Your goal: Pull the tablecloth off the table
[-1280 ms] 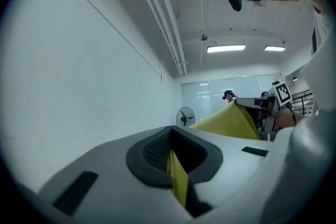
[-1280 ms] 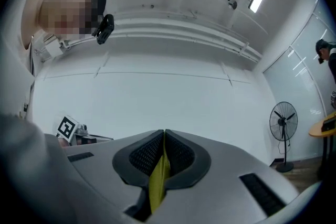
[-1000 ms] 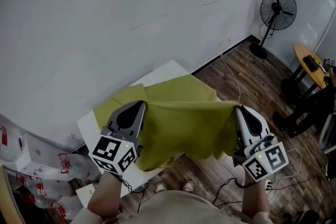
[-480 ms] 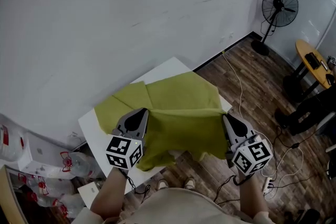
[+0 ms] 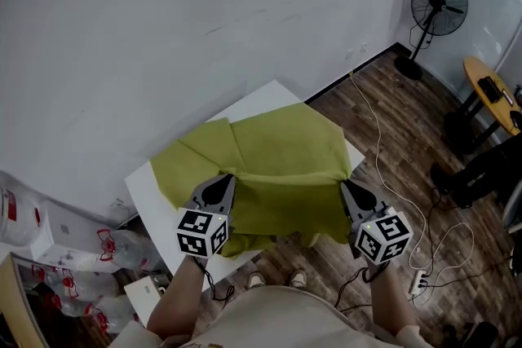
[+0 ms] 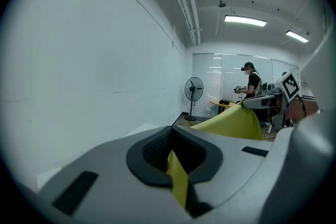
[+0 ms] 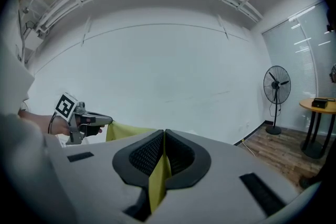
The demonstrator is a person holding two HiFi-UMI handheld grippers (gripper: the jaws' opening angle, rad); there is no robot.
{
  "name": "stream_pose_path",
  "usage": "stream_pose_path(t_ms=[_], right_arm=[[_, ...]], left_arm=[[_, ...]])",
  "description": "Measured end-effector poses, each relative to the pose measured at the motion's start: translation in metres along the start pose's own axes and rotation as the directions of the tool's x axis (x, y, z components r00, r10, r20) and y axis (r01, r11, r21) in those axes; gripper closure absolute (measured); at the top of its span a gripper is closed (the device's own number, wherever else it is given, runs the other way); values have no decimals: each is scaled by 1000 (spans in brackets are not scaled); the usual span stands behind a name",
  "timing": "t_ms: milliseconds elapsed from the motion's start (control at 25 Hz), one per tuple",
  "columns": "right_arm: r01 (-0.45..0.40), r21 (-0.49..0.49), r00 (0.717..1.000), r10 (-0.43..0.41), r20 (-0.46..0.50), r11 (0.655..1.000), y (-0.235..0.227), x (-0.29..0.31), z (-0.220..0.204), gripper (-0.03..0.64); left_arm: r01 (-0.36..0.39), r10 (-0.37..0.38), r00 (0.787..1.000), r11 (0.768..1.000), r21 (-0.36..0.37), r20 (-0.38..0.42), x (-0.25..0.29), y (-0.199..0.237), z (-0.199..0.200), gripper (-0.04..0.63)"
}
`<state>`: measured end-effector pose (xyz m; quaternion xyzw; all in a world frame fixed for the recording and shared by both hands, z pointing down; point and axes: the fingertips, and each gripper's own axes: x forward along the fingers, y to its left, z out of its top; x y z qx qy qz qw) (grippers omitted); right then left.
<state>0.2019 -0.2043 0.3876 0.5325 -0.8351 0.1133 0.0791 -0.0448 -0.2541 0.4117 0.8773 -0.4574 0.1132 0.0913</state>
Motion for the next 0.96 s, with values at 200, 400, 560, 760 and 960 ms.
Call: stream_pose_path(t_ms=[200,400,560,760,960], right_arm=[[-8,22,1000,8,-2,1000,1,-2,-2,581],[-7,25,1000,7,1,1000,3,-3,-1,581],[-4,33,1000,4,2,999,2,-9,-1,581],[-11,25,1000,11,2,1000,4,-10,2,581],[-9,25,1000,9,-5,1000,3,-14,0,581]], left_arm=[[2,-2,1000,1000,2,-6,-3,-2,-3,578],[-2,2,1000,1000,-2,-3,-6,-3,-3,578],[0,-1,1000,1000,-4,-3,-9,-8,-3,578],[2,-2,1000,1000,3,-3,-11,-8,0,578],[8,-8,1000,1000,4,-8,-13,-13,-1,578]])
